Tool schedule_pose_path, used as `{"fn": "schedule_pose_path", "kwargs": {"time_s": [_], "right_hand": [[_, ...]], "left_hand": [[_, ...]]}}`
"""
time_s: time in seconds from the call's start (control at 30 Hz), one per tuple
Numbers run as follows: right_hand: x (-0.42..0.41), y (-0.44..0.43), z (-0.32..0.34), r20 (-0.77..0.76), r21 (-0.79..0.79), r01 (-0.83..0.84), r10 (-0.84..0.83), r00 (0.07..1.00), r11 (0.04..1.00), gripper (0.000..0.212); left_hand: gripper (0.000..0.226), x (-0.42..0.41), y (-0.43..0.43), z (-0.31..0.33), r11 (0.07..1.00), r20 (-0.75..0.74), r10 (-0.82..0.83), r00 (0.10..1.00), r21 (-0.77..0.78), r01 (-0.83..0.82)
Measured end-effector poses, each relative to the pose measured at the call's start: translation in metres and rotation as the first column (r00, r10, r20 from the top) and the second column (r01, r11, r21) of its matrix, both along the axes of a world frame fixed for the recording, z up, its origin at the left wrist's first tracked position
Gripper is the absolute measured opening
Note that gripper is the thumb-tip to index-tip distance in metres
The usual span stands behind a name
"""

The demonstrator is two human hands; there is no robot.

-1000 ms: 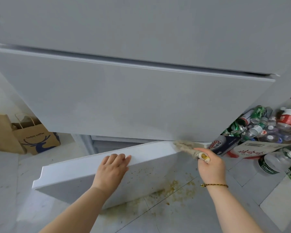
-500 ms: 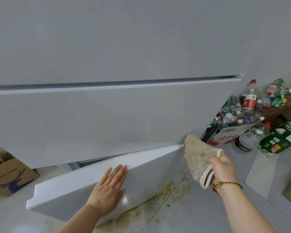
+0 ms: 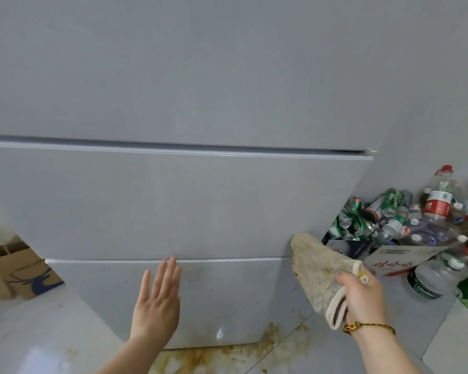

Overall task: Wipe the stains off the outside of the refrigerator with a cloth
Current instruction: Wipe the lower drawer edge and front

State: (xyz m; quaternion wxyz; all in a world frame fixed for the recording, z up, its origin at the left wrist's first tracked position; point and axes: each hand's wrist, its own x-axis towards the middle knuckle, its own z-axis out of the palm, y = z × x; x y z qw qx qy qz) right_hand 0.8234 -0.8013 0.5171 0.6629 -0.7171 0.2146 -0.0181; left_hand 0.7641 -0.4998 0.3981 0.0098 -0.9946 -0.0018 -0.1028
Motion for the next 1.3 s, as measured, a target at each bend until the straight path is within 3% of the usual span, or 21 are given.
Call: {"fn": "schedule_pose_path", "kwargs": {"time_s": [0.13,0.33,0.57,0.7,0.8,0.9,1.0,1.1,1.17,1.3], "right_hand": [[0.022,-0.052,0.010,-0.015,0.157,-0.051,0.054,0.998,0.986,0.024],[0.066,-0.114,0.015,-0.074,0.370,-0.092,0.128,0.989,0.924,0.016],[0.103,-0.118,0.034,-0.002,0.540,-0.193,0.231,0.973,0.819,0.025],[0.119,-0.097,0.046,0.156,0.593,-0.337,0.307,0.939,0.731,0.016],[0.130,-0.082,0.065,0.396,0.523,-0.535,0.366,0.842,0.663,0.026],[0.133,-0.065,0.078,0.608,0.190,-0.763,0.536,0.586,0.618,0.036],[0.128,-0.048,0.063,0.653,-0.109,-0.774,0.632,0.417,0.623,0.051],[0.128,-0.045,0.027,0.638,-0.246,-0.719,0.668,0.384,0.649,0.063],[0.130,-0.050,0.004,0.521,-0.251,-0.760,0.745,0.416,0.600,0.063],[0.127,-0.059,-0.029,0.295,-0.015,-0.835,0.800,0.522,0.550,0.056]], "left_hand": [[0.054,0.011,-0.080,0.034,0.941,0.224,0.178,0.958,-0.325,-0.099],[0.052,0.071,-0.198,0.103,0.937,0.511,0.178,0.841,-0.350,0.015],[0.056,0.100,-0.256,0.139,0.931,0.473,0.201,0.858,-0.365,-0.017],[0.059,0.108,-0.263,0.137,0.954,0.416,0.215,0.884,-0.285,-0.098],[0.063,0.111,-0.266,0.134,0.945,0.378,0.255,0.890,-0.294,-0.145],[0.068,0.114,-0.271,0.136,0.927,0.362,0.274,0.891,-0.345,-0.145],[0.057,0.112,-0.265,0.134,0.922,0.355,0.263,0.897,-0.365,-0.125],[0.064,0.109,-0.261,0.138,0.908,0.322,0.261,0.910,-0.401,-0.119],[0.074,0.107,-0.262,0.144,0.887,0.267,0.279,0.922,-0.440,-0.141],[0.081,0.104,-0.268,0.154,0.837,0.182,0.332,0.925,-0.508,-0.200]]}}
